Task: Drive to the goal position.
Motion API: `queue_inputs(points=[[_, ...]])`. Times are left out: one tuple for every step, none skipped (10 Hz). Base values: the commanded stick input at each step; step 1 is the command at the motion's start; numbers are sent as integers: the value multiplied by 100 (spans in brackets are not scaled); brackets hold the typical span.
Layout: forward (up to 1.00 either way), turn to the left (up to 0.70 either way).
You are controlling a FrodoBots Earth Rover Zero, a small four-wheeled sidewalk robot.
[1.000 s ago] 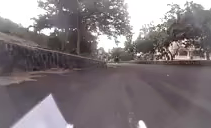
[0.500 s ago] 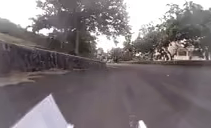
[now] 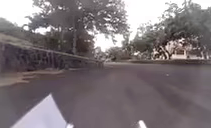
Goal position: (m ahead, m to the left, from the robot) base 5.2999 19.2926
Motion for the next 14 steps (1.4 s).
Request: queue_inputs(points=[[20,0],[20,0],[20,0],[20,0],[20,0],[20,0],[20,0],[20,0],[20,-80],[20,-80],[20,-80],[20,-80],[20,-80],[20,-80]])
